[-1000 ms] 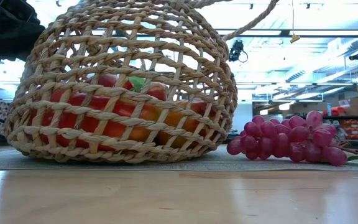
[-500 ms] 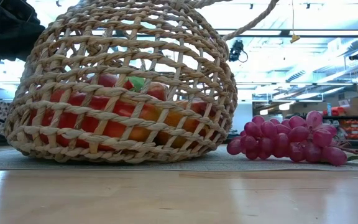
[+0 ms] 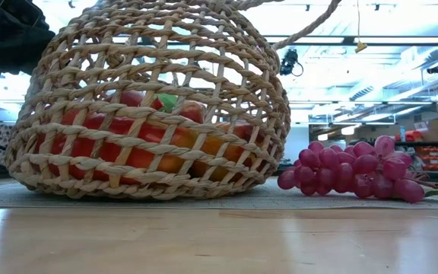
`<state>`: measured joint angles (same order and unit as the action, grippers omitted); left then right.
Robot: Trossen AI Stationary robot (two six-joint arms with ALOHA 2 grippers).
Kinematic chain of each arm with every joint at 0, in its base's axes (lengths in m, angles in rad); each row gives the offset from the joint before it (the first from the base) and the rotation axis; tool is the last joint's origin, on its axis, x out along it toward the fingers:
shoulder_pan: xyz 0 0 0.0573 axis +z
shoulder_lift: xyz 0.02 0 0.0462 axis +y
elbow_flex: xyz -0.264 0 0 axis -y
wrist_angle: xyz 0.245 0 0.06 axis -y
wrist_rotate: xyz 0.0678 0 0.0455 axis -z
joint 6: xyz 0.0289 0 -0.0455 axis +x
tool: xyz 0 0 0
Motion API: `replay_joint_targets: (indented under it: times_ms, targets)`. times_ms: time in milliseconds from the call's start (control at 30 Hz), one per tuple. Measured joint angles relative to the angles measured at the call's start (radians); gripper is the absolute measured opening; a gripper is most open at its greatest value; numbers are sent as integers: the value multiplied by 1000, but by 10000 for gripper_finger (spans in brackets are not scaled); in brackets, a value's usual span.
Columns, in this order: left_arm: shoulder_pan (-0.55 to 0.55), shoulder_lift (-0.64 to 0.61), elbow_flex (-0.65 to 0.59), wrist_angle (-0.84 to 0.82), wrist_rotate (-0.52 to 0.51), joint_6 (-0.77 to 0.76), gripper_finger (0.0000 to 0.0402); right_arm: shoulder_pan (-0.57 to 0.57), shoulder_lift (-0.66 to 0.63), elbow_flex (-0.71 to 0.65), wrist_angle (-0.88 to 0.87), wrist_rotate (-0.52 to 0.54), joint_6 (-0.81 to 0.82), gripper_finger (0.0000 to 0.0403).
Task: Build produce basket
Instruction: Put the red apple into the basket
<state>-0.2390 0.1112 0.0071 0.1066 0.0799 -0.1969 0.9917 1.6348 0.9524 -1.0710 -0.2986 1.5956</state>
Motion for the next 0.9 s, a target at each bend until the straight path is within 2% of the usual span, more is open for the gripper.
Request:
replay_joint_targets:
  times_ms: [167, 300, 500, 700, 900]
  targets:
    - [0, 0, 0, 0, 0, 0, 33, -20, 2, 11, -1, -2, -68, 371]
    - [0, 0, 0, 0, 0, 0, 36, -31, 2, 51, -32, 67, -135, 350]
    - [0, 0, 0, 0, 0, 0, 28, -59, 2, 131, -74, 156, -201, 349]
    - [0, 0, 0, 0, 0, 0, 33, -103, 2, 287, -71, 371, -341, 349]
    - [0, 0, 0, 0, 0, 0, 34, -153, 2, 453, -73, 624, -552, 349]
